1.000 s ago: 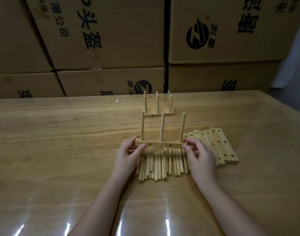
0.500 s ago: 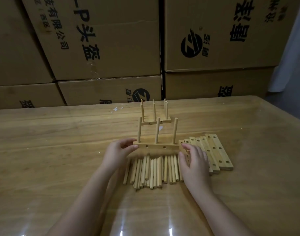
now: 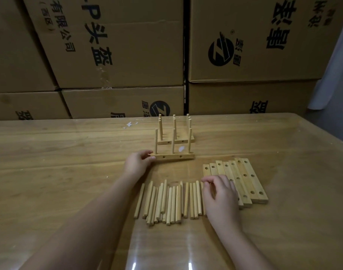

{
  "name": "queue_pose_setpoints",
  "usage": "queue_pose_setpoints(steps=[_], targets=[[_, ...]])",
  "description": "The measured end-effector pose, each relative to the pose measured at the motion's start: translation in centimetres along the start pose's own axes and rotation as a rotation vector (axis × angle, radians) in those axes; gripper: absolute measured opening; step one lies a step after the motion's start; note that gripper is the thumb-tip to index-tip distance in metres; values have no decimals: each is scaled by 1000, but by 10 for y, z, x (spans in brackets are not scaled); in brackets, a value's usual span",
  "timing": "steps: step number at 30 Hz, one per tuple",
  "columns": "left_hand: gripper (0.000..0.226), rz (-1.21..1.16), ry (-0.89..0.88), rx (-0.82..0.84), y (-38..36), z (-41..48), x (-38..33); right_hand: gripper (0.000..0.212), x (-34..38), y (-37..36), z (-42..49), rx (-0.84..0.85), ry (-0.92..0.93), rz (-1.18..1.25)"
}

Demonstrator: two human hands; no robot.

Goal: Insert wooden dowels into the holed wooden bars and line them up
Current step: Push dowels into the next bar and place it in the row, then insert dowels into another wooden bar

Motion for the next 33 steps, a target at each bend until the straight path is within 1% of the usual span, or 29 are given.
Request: queue_pose_setpoints(steps=[6, 10, 16, 21, 23, 26, 29, 31, 33], targets=[[38, 77, -37, 0, -14, 23, 3, 12, -1, -2, 0, 16, 15, 1], [38, 196, -46, -5, -17, 41, 0, 11, -3, -2, 0, 10, 20, 3], [38, 266, -74, -1, -25, 70, 3, 11, -3, -4, 2, 18, 15, 9], [38, 355, -44, -82, -33, 84, 0, 12, -3, -2, 2, 21, 11, 23], [41, 366, -29, -112, -34, 86, -1, 12, -4, -2, 1, 24, 7, 24], [56, 378, -23, -98, -37, 90, -4, 12, -4, -2, 1, 16, 14, 30], [70, 500, 13, -86, -39, 91, -9, 12, -4, -2, 2, 15, 10, 37], [69, 586, 45, -72, -39, 91, -12, 13, -4, -2, 2, 20, 7, 42], [63, 623, 55, -67, -40, 92, -13, 13, -4, -2, 2, 22, 4, 48]])
Point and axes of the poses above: each hand's wrist, its own z-axis towards the middle knuckle, its own y-axis out of the back of the hand, x = y × z, the point moved 1 cm from there along z, towards the middle knuckle, and after that the axes turned 4 degrees about x, right-handed, at the moved point
